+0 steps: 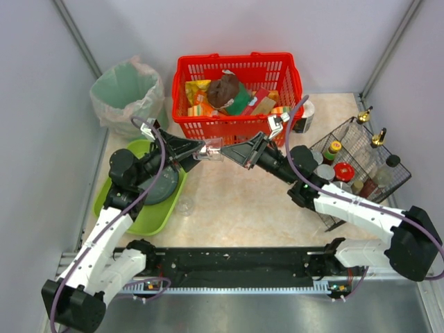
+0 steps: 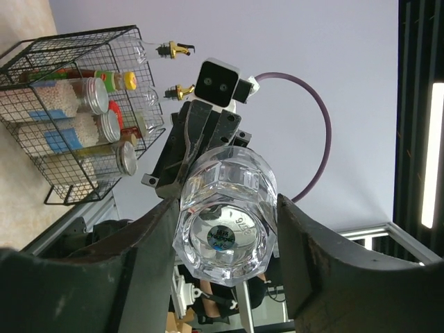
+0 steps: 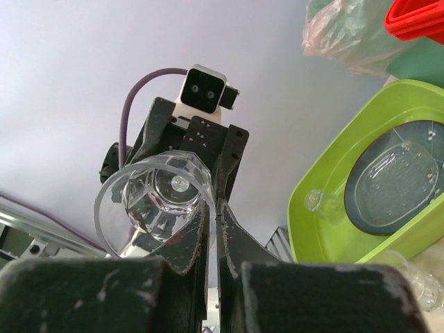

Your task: Clear the kitchen counter

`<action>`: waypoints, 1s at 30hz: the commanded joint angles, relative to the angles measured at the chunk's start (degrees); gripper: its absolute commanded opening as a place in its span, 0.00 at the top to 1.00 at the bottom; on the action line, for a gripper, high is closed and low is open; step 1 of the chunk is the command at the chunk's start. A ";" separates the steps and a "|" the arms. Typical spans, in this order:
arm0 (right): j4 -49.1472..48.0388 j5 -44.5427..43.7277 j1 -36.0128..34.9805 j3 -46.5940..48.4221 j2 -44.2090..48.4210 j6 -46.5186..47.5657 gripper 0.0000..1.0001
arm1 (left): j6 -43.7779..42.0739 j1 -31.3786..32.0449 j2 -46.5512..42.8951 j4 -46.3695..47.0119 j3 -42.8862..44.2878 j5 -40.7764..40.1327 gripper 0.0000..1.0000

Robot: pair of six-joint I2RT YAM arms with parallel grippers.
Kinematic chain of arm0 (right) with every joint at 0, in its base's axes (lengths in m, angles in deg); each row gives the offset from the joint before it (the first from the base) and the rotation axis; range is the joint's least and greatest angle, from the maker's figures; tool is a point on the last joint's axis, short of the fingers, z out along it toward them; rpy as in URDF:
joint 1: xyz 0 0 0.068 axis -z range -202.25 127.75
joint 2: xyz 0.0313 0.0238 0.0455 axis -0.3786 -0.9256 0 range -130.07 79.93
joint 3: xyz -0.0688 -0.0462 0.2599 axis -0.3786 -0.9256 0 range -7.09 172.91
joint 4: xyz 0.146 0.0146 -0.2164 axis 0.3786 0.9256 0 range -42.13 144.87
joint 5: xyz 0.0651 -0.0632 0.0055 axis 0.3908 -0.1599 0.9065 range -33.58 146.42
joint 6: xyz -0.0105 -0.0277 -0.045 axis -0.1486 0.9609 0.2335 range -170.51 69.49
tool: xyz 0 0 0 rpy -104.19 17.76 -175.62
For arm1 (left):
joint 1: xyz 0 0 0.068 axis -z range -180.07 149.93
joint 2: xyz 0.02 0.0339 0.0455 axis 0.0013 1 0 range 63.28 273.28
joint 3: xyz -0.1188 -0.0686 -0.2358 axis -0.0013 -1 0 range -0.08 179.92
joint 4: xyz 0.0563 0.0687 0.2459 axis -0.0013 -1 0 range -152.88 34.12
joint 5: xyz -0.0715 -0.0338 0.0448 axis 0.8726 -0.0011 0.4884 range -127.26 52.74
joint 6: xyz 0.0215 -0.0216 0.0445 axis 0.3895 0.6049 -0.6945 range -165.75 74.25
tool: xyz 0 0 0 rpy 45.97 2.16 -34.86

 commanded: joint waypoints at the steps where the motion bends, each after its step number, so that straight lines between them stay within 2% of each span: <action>1: -2.76 -0.78 0.55 -0.49 -0.09 -0.34 1.00 | -1.30 0.54 -0.11 2.74 1.90 -0.78 0.49; 4: -0.48 -0.96 0.47 0.21 0.17 0.63 0.97 | -2.35 0.54 -0.37 1.43 2.08 -1.40 0.58; 5: 0.57 -0.96 0.47 0.56 0.26 1.07 0.90 | -3.05 0.54 -0.37 0.73 2.34 -1.49 0.62; 8: 6.17 -2.09 0.55 1.70 0.96 2.56 0.51 | -7.87 0.54 -0.72 -4.00 4.61 -2.98 0.68; 11: 19.35 -6.92 0.55 4.25 2.28 4.05 0.29 | -18.31 0.45 -0.81 -14.80 9.44 -5.96 0.71; 12: 22.61 -8.15 0.99 4.69 2.54 4.67 0.25 | -22.26 0.45 -0.73 -19.36 11.46 -7.19 0.72; 14: 27.81 -10.35 1.43 4.96 3.77 6.33 0.20 | -35.25 0.45 -0.29 -29.29 16.99 -11.04 0.72; 16: 32.64 -13.94 1.34 4.69 5.35 8.09 0.19 | -45.54 0.45 0.94 -44.55 25.06 -17.71 0.73; 19: 36.87 -18.08 1.43 3.47 7.99 11.08 0.19 | -56.81 0.45 2.52 -58.74 31.85 -30.00 0.74; 21: 39.94 -19.58 1.43 3.03 9.31 13.10 0.19 | -62.18 0.45 2.88 -65.25 33.36 -39.85 0.73; 24: 42.67 -20.99 1.43 2.50 9.93 17.14 0.20 | -66.41 0.45 2.97 -71.86 31.79 -52.51 0.69; 26: 44.43 -22.05 1.52 2.41 10.19 18.73 0.20 | -65.99 0.45 3.58 -75.81 29.51 -60.25 0.68; 30: 44.88 -22.05 1.43 1.44 10.19 19.18 0.20 | -62.66 0.36 2.97 -77.06 23.27 -66.95 0.69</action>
